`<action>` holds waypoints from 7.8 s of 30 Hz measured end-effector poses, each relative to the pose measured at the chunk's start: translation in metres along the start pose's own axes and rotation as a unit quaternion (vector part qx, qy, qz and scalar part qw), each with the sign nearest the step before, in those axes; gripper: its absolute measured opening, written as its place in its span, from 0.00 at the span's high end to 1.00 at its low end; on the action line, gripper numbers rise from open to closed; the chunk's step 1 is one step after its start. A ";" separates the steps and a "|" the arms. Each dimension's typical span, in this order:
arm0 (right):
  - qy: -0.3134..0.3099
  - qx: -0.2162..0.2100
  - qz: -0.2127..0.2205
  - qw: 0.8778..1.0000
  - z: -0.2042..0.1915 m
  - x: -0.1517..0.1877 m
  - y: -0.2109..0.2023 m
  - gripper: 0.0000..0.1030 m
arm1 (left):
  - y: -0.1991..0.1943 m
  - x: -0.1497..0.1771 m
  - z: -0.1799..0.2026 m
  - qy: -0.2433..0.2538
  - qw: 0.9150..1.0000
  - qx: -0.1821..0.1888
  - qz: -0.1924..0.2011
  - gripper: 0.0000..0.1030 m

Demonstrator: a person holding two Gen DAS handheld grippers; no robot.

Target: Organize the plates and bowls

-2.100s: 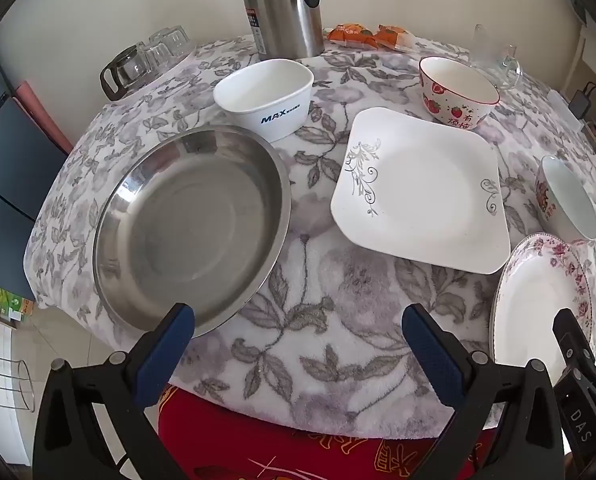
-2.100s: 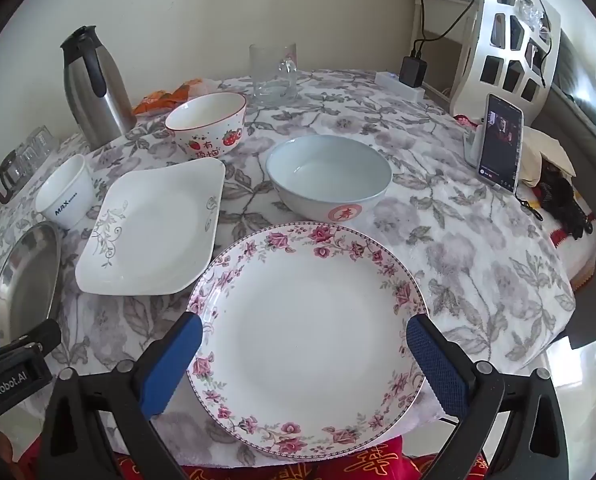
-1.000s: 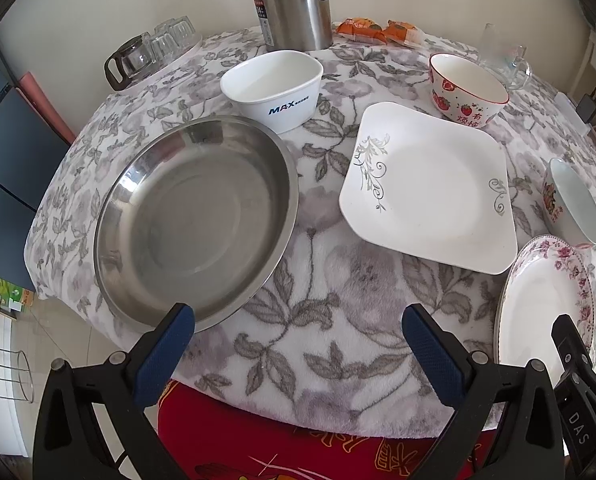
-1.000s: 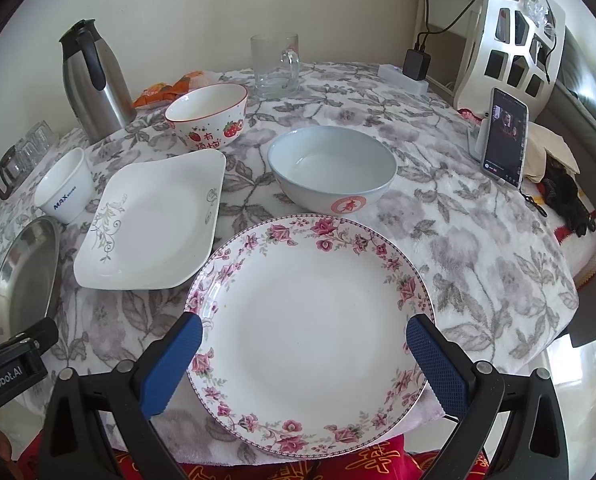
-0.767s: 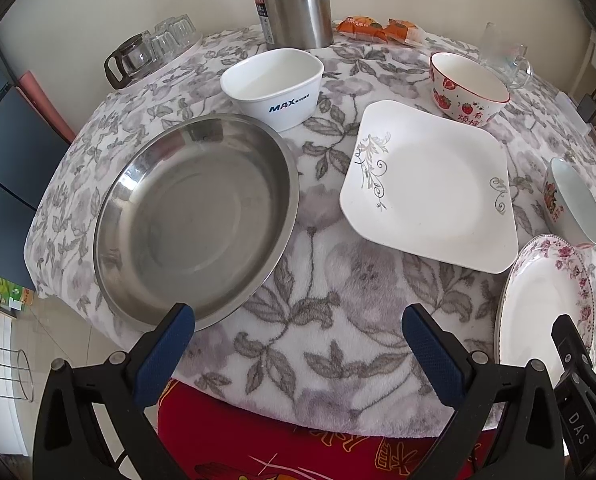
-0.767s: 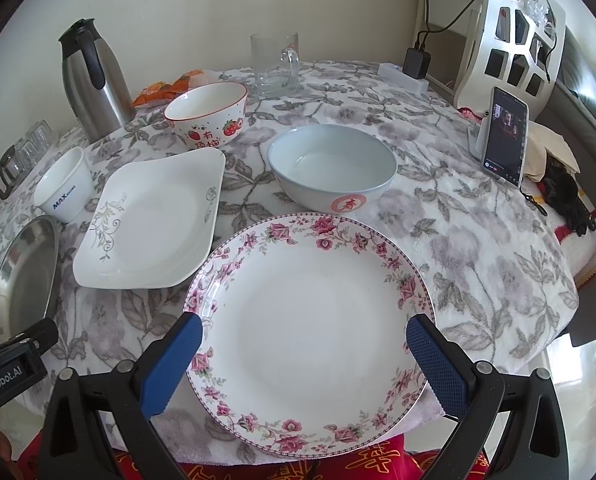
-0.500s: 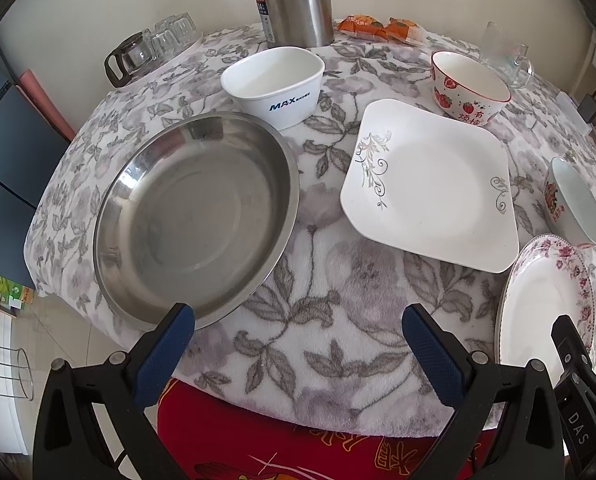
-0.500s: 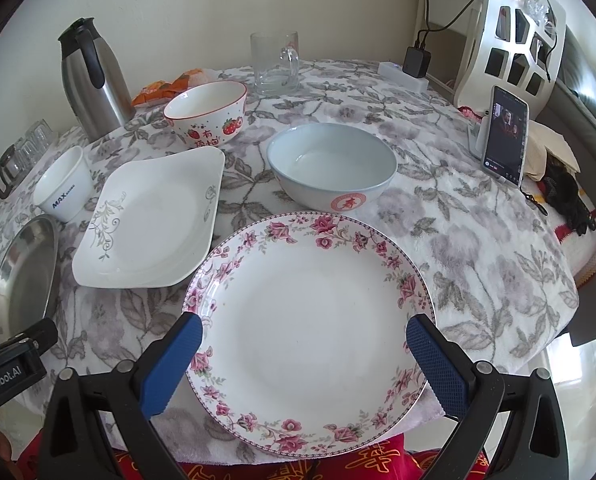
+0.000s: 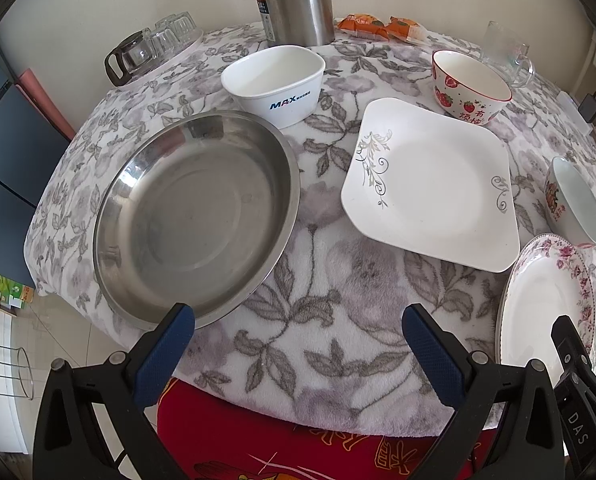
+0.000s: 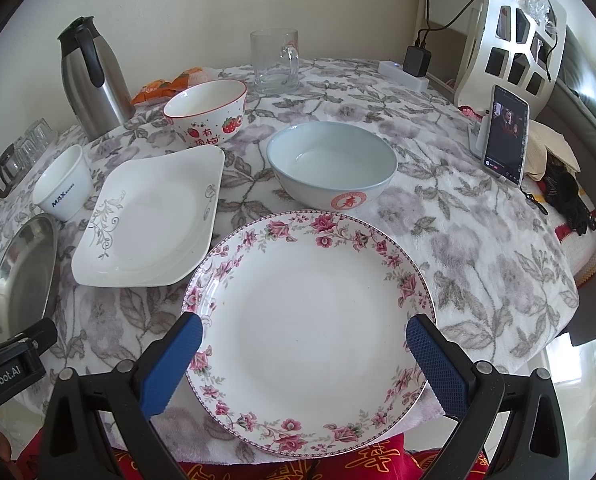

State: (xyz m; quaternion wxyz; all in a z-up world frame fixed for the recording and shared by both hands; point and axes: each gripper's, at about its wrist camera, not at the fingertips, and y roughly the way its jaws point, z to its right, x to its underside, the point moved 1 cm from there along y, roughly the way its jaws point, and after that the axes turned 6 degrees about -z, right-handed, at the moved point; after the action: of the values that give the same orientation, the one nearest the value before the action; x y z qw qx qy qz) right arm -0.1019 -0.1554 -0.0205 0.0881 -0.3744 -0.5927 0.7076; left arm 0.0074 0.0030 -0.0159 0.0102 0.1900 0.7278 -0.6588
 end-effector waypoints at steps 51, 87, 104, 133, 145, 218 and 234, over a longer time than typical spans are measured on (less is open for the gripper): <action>-0.055 -0.079 -0.006 0.995 -0.091 0.004 -0.005 0.00 | 0.027 -0.010 -0.130 -0.189 0.982 -0.002 -0.026 0.00; -0.125 -0.260 0.034 0.957 -0.218 -0.023 0.013 0.02 | 0.074 -0.023 -0.225 -0.341 0.935 0.094 0.032 0.00; -0.138 -0.296 -0.021 0.945 -0.234 -0.027 0.046 0.64 | 0.102 -0.026 -0.233 -0.349 0.932 0.096 0.004 0.47; -0.124 -0.300 -0.036 0.945 -0.236 -0.037 0.057 0.78 | 0.108 -0.031 -0.244 -0.341 0.937 0.077 0.026 0.69; -0.128 -0.311 -0.035 0.941 -0.220 -0.034 0.045 0.78 | 0.090 -0.023 -0.242 -0.339 0.935 0.098 0.041 0.72; 0.000 -0.295 0.055 0.954 -0.008 -0.092 0.019 0.78 | -0.005 -0.050 -0.042 -0.166 0.967 0.161 0.112 0.74; 0.028 -0.282 0.066 0.957 0.011 -0.101 0.029 0.78 | 0.005 -0.070 -0.013 -0.140 0.970 0.167 0.112 0.74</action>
State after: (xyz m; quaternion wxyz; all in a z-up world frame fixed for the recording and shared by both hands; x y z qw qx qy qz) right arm -0.0283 -0.2293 -0.0039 -0.0512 -0.4417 -0.7397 0.5052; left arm 0.0773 -0.0024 -0.0002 0.1538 0.1749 0.5732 -0.7856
